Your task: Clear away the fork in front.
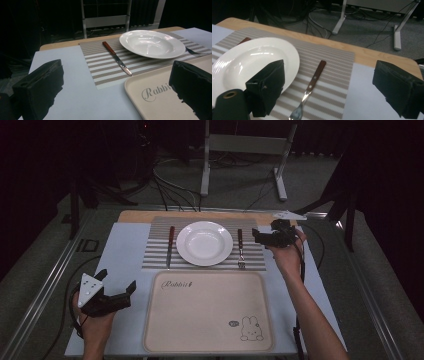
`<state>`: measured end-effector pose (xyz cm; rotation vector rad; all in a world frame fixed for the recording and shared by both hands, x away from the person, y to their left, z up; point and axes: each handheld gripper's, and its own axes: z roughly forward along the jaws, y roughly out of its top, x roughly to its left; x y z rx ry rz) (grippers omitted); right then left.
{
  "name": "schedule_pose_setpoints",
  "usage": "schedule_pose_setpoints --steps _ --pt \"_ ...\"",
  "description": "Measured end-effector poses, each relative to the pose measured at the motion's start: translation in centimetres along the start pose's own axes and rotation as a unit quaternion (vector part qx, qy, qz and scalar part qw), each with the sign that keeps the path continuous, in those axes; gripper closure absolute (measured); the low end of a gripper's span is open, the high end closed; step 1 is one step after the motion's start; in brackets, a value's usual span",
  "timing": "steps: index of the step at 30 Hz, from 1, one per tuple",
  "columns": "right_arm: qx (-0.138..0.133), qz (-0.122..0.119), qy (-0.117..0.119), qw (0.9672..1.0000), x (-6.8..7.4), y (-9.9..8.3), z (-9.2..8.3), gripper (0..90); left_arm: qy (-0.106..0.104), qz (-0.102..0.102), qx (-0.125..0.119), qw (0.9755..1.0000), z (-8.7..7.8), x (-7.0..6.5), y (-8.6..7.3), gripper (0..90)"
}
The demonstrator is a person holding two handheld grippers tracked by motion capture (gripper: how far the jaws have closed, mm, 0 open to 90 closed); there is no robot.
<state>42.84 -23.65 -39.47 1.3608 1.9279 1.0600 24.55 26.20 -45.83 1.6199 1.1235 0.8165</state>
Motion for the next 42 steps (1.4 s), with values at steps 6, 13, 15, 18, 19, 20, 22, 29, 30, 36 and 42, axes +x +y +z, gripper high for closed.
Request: schedule_pose_setpoints --steps 6,13,15,18,19,20,22,29,30,36,42 --pt "0.002 0.009 -0.009 0.9999 -0.6 1.0 0.8 10.9 0.0 0.0 -0.001 1.0 0.0 0.0 0.0 0.3" --pt "0.009 0.017 -0.019 0.9996 -0.9 0.9 2.5 11.1 0.0 0.0 0.0 1.0 0.0 0.1 0.0 0.3" --pt "0.013 0.021 -0.017 0.9995 -0.9 0.7 3.1 11.1 0.0 -0.001 -0.001 1.0 0.0 0.1 0.0 0.3" --pt "0.016 0.026 -0.014 0.9994 -0.8 0.4 3.9 11.1 0.001 -0.001 -0.001 1.0 0.0 0.1 0.0 0.3" --pt "0.017 0.028 -0.011 0.9994 -0.7 0.3 4.2 11.1 0.001 0.0 0.0 1.0 0.0 0.1 0.0 0.3" --pt "0.019 0.029 -0.01 0.9993 -0.6 0.2 4.5 11.1 0.001 0.0 0.0 1.0 0.0 0.1 0.0 0.3" --pt "0.026 0.028 -0.01 0.9992 -0.5 -0.1 5.1 11.1 0.001 -0.001 -0.002 1.0 -0.1 0.1 0.0 0.3" --pt "0.047 0.029 -0.01 0.9984 0.0 -0.9 6.9 13.5 0.002 -0.003 -0.002 1.0 -0.1 0.2 0.0 0.3" --pt "0.05 0.028 -0.01 0.9983 0.1 -1.0 7.1 13.8 0.003 -0.001 -0.002 1.0 -0.1 0.2 0.0 0.4" --pt "0.067 0.031 -0.009 0.9972 0.5 -1.6 8.2 13.9 0.003 0.004 -0.001 1.0 -0.1 0.0 0.0 0.3" --pt "0.083 0.027 -0.013 0.9961 0.8 -2.3 9.2 13.7 0.002 0.004 -0.001 1.0 0.0 0.0 0.0 0.3"
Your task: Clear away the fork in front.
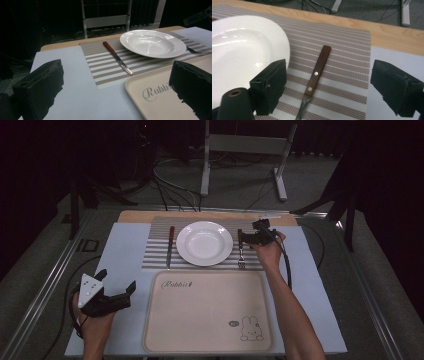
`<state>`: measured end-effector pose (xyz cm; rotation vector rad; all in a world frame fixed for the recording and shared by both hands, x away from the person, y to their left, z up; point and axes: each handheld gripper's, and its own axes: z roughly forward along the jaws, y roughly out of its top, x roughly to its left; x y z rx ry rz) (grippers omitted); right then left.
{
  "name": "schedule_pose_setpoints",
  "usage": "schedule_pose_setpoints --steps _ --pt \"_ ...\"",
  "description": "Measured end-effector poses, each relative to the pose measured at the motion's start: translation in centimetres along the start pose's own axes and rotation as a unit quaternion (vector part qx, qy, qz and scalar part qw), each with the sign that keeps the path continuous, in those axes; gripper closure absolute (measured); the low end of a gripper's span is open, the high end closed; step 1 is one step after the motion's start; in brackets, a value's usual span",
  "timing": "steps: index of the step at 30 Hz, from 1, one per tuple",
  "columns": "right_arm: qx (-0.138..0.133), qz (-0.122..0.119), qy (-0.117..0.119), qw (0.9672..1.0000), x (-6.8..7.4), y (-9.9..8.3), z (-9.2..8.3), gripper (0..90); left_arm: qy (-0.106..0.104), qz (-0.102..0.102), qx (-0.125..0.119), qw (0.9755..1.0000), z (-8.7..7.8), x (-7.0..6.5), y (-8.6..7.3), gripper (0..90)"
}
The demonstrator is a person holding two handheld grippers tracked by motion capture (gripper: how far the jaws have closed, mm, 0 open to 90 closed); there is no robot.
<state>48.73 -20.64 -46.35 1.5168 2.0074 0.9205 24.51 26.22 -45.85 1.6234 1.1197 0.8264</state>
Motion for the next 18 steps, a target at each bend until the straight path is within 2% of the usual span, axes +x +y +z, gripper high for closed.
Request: schedule_pose_setpoints --steps 14,18 --pt "0.042 -0.002 -0.013 0.9991 0.6 -1.3 2.7 16.7 -0.001 0.001 0.0 1.0 0.0 0.0 0.0 0.3" --pt "0.054 -0.012 -0.028 0.9981 0.8 -1.5 3.3 20.2 -0.001 0.001 0.002 1.0 0.0 -0.1 -0.1 0.3"
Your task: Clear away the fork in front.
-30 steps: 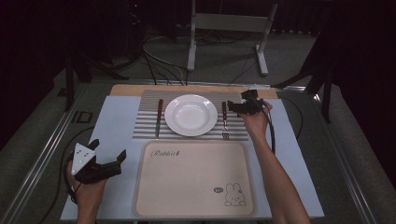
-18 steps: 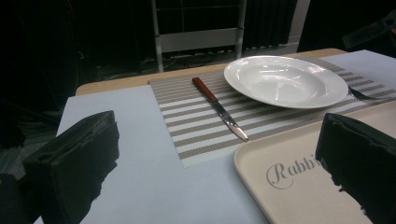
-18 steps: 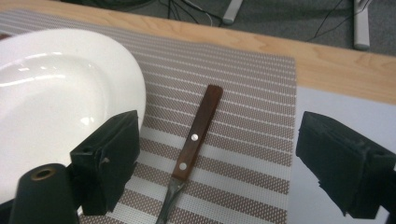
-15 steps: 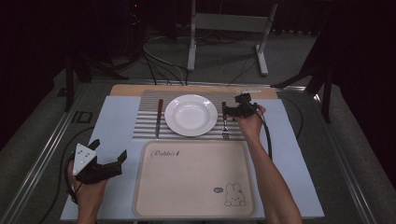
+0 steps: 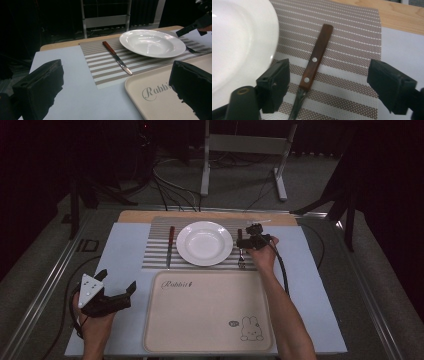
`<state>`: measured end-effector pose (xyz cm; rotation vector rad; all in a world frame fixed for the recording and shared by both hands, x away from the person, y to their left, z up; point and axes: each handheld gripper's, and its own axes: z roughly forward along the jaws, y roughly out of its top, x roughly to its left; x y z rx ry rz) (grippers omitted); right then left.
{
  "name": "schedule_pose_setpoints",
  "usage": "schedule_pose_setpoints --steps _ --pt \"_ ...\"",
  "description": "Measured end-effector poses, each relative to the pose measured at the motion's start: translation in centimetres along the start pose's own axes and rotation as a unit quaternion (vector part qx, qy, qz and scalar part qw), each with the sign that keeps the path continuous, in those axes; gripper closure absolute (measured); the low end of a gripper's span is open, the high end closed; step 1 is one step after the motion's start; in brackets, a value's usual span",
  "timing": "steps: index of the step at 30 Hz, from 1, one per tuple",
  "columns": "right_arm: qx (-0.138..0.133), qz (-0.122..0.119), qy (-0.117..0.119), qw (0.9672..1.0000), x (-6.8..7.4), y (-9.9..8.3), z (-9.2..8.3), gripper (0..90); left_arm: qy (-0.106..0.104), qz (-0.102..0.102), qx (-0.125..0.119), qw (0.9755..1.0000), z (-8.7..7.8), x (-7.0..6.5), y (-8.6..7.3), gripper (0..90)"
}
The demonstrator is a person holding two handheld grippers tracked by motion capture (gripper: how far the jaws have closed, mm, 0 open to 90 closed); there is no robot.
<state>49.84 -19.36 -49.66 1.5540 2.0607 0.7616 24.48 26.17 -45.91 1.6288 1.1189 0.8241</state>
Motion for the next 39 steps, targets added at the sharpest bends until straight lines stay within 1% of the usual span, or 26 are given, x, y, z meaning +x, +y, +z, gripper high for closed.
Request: schedule_pose_setpoints --steps 1,2,3,5,7,9,11,13,15,16,17,18,20,22,24,27,31,35,39 --pt "0.003 -0.002 -0.005 1.0 0.0 0.0 0.2 21.1 0.0 0.0 0.0 1.0 0.0 0.0 0.0 0.4" --pt "0.006 0.001 -0.006 1.0 0.0 -0.1 0.3 21.9 0.0 -0.001 0.0 1.0 0.0 0.0 0.0 0.3" --pt "0.008 0.007 -0.003 0.9999 -0.1 -0.1 0.5 22.5 0.0 -0.001 0.0 1.0 0.0 0.0 0.0 0.3" --pt "0.009 0.012 -0.003 0.9999 0.0 -0.2 0.8 23.9 0.0 -0.002 -0.001 1.0 0.0 0.0 0.0 0.3" --pt "0.014 0.016 -0.002 0.9998 0.2 -0.2 1.2 27.7 0.0 -0.002 -0.001 1.0 0.0 0.0 0.0 0.3" --pt "0.019 0.019 -0.007 0.9996 0.5 -0.2 1.6 34.0 0.0 -0.003 -0.002 1.0 0.0 0.1 0.0 0.4" --pt "0.026 0.017 -0.01 0.9995 0.7 -0.3 1.9 43.0 0.001 -0.003 0.0 1.0 -0.1 0.1 0.0 0.3" --pt "0.032 0.021 -0.01 0.9992 0.8 -0.4 2.1 52.8 0.001 -0.003 0.001 1.0 0.0 0.2 -0.1 0.3" --pt "0.032 0.023 -0.003 0.9992 0.7 -0.4 2.1 61.1 0.002 -0.002 0.001 1.0 0.0 0.2 -0.1 0.3" --pt "0.034 0.018 -0.005 0.9992 0.7 -0.4 2.0 66.3 0.001 -0.002 0.002 1.0 -0.1 0.2 -0.1 0.4" --pt "0.038 0.018 -0.003 0.9991 0.6 -0.3 1.9 68.4 0.002 -0.002 0.002 1.0 -0.1 0.2 -0.1 0.3" --pt "0.042 0.021 0.005 0.9989 0.3 -0.4 1.8 70.2 0.002 -0.002 0.002 1.0 -0.1 0.2 -0.1 0.3" --pt "0.051 0.02 0.012 0.9984 -0.1 -0.4 1.5 76.1 0.002 -0.002 0.001 1.0 -0.1 0.2 -0.1 0.3" --pt "0.06 0.019 0.018 0.9979 -0.7 -0.6 1.2 76.6 0.002 0.0 0.003 1.0 -0.1 0.1 -0.1 0.4" --pt "0.068 0.014 0.02 0.9974 -1.2 -0.8 0.8 77.5 0.002 0.001 0.004 1.0 0.0 0.0 -0.1 0.3" --pt "0.08 0.019 0.029 0.9962 -1.9 -1.4 0.1 77.5 0.002 0.002 0.006 1.0 0.1 0.0 -0.1 0.4" --pt "0.09 0.007 0.038 0.9952 -2.5 -2.3 -0.9 77.5 0.001 0.004 0.009 1.0 0.2 -0.2 -0.2 0.4" --pt "0.114 -0.011 0.041 0.9926 -2.5 -2.4 -1.4 77.3 0.0 0.008 0.01 0.9999 0.2 -0.4 -0.1 0.4" --pt "0.133 -0.016 0.029 0.9906 -2.2 -2.0 -1.3 76.6 0.0 0.009 0.012 0.9999 0.3 -0.4 -0.2 0.4"
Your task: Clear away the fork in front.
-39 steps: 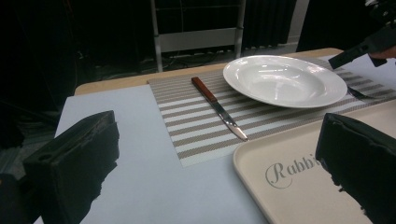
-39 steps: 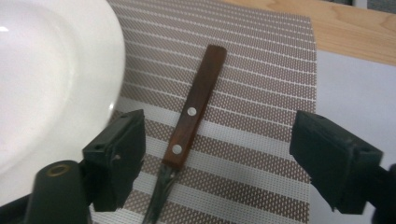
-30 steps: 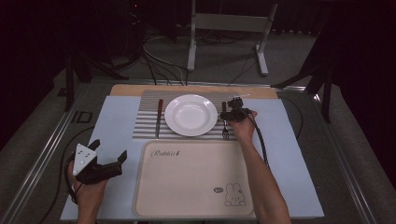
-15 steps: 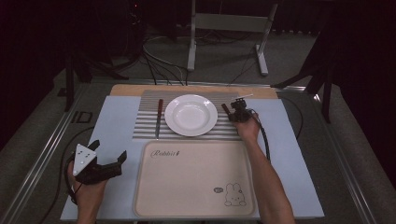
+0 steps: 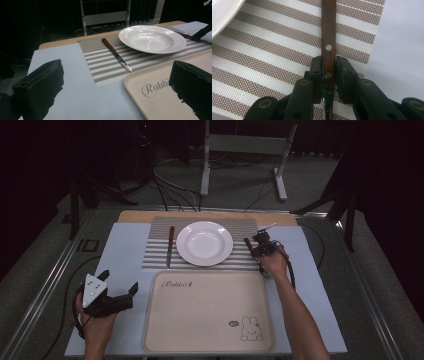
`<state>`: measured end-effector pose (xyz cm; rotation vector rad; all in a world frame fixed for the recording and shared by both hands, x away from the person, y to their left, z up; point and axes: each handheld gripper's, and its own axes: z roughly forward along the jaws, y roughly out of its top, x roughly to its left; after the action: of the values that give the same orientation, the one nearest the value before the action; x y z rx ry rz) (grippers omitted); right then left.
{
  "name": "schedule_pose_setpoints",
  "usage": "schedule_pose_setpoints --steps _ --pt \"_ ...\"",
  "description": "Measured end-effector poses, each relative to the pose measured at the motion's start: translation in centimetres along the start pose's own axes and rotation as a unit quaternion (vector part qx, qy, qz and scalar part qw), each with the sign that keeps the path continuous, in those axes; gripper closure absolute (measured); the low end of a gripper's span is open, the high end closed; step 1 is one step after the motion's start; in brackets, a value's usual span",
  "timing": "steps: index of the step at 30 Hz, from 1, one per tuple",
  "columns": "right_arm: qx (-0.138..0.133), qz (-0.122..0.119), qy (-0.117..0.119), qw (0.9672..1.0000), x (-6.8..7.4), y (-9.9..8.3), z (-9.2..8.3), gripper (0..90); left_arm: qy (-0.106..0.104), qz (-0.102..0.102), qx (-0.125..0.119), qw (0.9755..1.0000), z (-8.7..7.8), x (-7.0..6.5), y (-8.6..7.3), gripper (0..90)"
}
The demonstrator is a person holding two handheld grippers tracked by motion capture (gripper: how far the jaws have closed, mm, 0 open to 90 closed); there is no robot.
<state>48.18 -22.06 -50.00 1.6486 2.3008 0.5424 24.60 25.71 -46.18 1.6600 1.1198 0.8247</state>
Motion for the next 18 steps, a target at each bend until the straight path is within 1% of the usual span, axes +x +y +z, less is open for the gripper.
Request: schedule_pose_setpoints --steps 4,7,9,12,14,16,18 --pt "0.015 -0.015 -0.015 0.9997 0.5 0.3 0.0 77.3 0.001 -0.002 -0.002 1.0 -0.1 0.1 0.0 0.4" --pt "0.022 -0.024 -0.017 0.9993 0.7 0.3 -0.1 77.8 0.003 -0.003 -0.003 1.0 -0.2 0.2 0.0 0.5" --pt "0.021 -0.031 -0.017 0.9992 0.7 0.2 -0.2 78.0 0.003 -0.004 -0.003 1.0 -0.2 0.2 0.0 0.6" --pt "0.002 -0.036 -0.007 0.9993 0.7 -0.5 -0.5 78.1 0.003 -0.004 0.001 1.0 0.0 0.3 -0.1 0.6" --pt "-0.015 -0.037 0.002 0.9992 0.6 -0.9 -1.0 78.2 0.003 -0.004 0.001 1.0 0.1 0.3 -0.1 0.6" --pt "-0.035 -0.039 0.011 0.9986 0.5 -1.2 -1.7 78.2 0.003 -0.004 0.001 1.0 0.1 0.2 -0.1 0.6" --pt "-0.057 -0.043 0.02 0.9973 0.5 -1.5 -2.5 78.3 0.002 -0.002 0.001 1.0 0.1 0.2 -0.1 0.6"
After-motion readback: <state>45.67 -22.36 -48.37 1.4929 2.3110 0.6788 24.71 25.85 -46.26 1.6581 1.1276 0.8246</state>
